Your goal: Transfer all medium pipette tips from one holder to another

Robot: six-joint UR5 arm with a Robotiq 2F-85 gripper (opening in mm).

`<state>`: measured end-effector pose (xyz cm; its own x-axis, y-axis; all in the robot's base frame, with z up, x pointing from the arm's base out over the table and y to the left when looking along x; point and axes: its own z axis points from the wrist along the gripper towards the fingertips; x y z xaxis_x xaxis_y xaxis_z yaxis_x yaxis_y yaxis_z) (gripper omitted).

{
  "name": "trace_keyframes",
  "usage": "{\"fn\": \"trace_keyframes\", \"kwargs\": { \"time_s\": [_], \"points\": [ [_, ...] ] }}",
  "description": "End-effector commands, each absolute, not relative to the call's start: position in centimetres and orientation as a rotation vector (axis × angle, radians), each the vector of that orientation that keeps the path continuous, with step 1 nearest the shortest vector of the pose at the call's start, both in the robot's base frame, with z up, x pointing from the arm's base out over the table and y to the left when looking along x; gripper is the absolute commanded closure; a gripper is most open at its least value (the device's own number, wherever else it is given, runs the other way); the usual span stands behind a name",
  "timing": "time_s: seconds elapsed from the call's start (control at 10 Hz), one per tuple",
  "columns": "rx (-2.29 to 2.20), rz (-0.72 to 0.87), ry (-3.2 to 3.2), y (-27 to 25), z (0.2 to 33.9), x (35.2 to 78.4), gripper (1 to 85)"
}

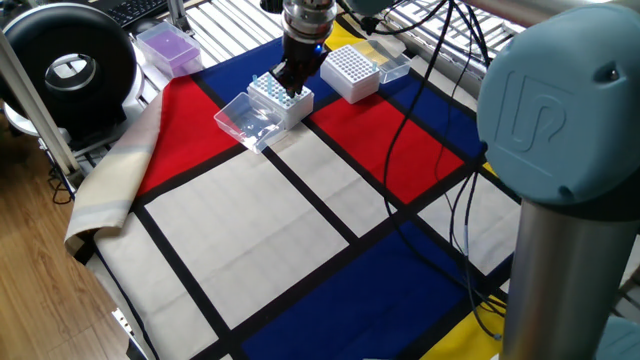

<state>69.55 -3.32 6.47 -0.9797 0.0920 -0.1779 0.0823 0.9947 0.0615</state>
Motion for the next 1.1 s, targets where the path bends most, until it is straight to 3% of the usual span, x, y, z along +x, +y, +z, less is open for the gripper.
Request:
{"fn": "trace_keyframes", "kwargs": {
  "time_s": [0.0,1.0],
  "points": [
    [0.179,0.097,2.957,-3.2,6.7,69.6,84.0],
    [0.238,0.032,2.971,-4.6,10.6,69.8,84.0]
  ]
}}
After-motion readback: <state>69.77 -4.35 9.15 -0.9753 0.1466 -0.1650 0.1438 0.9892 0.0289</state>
